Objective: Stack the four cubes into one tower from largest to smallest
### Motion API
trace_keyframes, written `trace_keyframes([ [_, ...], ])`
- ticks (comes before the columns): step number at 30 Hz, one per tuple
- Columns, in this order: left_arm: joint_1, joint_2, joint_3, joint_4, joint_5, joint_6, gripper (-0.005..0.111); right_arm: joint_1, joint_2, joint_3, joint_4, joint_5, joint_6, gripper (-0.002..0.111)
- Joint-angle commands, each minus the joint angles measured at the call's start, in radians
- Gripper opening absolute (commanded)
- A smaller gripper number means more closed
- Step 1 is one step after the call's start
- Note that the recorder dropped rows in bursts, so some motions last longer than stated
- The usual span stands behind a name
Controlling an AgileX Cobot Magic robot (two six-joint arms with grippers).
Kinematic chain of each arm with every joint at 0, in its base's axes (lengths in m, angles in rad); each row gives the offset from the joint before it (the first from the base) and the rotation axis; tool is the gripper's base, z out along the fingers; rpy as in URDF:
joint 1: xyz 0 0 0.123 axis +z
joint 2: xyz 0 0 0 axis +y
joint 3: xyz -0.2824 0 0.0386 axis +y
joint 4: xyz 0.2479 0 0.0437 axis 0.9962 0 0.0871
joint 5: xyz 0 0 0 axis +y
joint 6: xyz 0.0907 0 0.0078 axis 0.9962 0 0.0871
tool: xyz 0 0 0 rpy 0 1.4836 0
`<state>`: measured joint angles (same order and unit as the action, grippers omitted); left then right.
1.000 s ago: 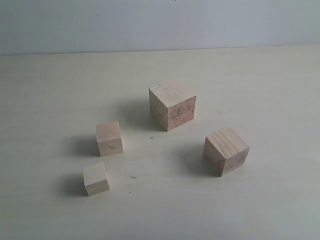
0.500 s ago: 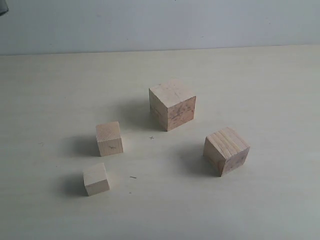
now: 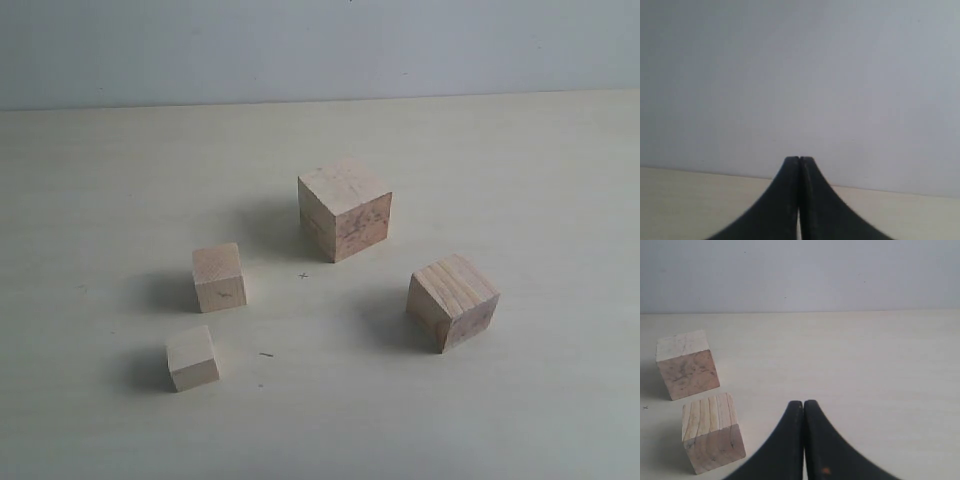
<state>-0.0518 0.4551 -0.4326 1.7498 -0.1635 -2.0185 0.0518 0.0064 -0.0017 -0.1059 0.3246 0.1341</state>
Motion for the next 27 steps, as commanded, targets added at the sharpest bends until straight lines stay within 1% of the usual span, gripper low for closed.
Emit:
trace_keyframes([
  [1,-0.008,-0.07,0.07,-0.005,-0.006,0.008,0.0,0.001,-0.006,0.002,-0.001,-0.014,0.0,0.0],
  [4,-0.008,-0.095,0.093,-0.005,-0.107,0.002,0.0,0.001,-0.006,0.002,-0.001,-0.014,0.0,0.0],
  [5,-0.008,-0.097,0.098,-0.005,-0.121,0.002,0.0,0.001,-0.006,0.002,-0.001,-0.014,0.0,0.0],
  [7,-0.008,-0.099,0.11,-0.005,-0.103,0.002,0.0,0.001,-0.006,0.002,-0.001,-0.014,0.0,0.0],
  [15,-0.008,-0.099,0.121,-0.005,-0.103,0.004,0.0,0.001,-0.006,0.002,-0.001,-0.014,0.0,0.0],
  [20,-0.008,-0.102,0.121,-0.005,-0.105,0.053,0.0,0.001,-0.006,0.002,-0.001,-0.014,0.0,0.0],
  [24,-0.008,-0.155,0.143,-0.005,-0.103,0.051,0.0,0.001,-0.006,0.002,-0.001,-0.014,0.0,0.0],
  [27,-0.006,-0.215,0.166,-0.005,-0.081,0.011,0.0,0.001,-0.006,0.002,-0.001,-0.014,0.0,0.0],
])
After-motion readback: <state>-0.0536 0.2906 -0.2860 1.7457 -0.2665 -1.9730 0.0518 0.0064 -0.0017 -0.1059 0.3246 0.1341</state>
